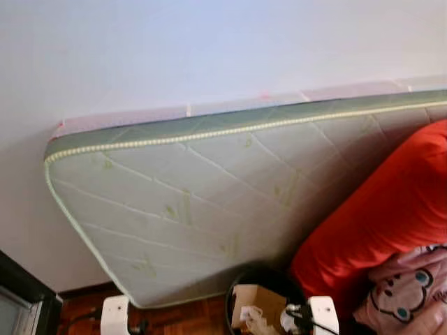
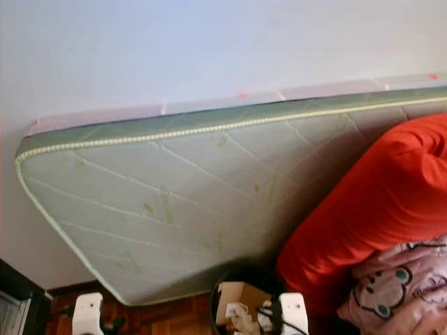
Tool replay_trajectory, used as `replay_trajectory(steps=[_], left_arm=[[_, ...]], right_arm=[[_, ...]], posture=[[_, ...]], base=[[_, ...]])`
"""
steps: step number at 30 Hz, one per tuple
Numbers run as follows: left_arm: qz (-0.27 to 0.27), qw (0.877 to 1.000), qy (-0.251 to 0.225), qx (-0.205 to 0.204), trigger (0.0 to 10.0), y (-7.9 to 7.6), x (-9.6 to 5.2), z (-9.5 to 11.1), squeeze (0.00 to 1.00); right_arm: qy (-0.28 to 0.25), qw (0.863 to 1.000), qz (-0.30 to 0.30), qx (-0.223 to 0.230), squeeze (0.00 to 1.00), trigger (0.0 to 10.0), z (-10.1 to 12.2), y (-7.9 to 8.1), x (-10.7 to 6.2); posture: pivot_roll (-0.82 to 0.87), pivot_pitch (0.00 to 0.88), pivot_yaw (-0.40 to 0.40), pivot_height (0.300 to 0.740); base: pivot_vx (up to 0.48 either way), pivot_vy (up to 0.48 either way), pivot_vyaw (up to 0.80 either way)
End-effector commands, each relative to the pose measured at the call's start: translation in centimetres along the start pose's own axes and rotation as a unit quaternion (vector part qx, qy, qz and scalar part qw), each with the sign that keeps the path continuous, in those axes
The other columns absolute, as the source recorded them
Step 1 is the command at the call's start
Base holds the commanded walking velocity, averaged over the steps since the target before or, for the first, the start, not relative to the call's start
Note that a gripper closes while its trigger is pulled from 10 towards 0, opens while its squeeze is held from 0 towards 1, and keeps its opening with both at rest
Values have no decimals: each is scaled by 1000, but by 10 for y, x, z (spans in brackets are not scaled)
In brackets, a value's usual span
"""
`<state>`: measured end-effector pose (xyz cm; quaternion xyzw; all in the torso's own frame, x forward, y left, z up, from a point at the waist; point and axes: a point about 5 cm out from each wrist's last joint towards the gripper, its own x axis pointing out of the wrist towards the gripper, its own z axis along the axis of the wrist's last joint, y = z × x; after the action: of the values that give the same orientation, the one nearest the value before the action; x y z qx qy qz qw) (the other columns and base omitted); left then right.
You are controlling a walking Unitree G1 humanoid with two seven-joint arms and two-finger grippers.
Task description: Clean up the room
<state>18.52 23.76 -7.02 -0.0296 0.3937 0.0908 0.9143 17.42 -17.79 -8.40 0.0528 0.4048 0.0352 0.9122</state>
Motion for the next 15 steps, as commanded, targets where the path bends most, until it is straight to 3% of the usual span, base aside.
replay_trajectory(steps=[1,2,3,5,6,7,9,10,15], left_arm=[[-4,1000,-13,-2,10000,-3,1,5,0],[-3,1000,-25,-4,10000,-3,2,8,0],[-1,999,-32,0,10000,-3,2,10,0],[5,999,-44,14,10000,-3,2,15,0],[11,996,-55,67,10000,-3,3,20,0],[11,996,-55,67,10000,-3,3,20,0],[12,983,-72,169,10000,-6,4,28,0],[12,979,-76,187,10000,-6,4,29,0],[31,976,-87,197,10000,-7,3,29,0]], right_arm=[[-51,999,5,2,0,10000,27,4,7],[-122,992,24,-3,0,10000,75,18,17],[-141,990,30,-4,0,10000,87,22,18],[-154,988,33,-5,0,10000,95,23,19],[-157,987,35,-7,0,10000,96,24,19],[-157,987,35,-7,0,10000,96,24,19],[-164,986,34,-3,0,10000,97,22,18],[-164,986,34,-2,0,10000,96,22,18],[-149,988,32,-3,0,10000,84,18,16]], posture=[[-35,0,-48,740],[-38,0,-45,740],[-38,0,-43,740],[-36,0,-38,740],[-38,0,-33,740],[-38,0,-33,740],[-36,0,-35,740],[-35,0,-37,740],[-19,0,-56,740]], base=[[0,0,0],[0,0,0],[0,0,0],[0,0,0],[0,0,0],[0,0,0],[0,0,0],[0,0,0],[0,0,0]])
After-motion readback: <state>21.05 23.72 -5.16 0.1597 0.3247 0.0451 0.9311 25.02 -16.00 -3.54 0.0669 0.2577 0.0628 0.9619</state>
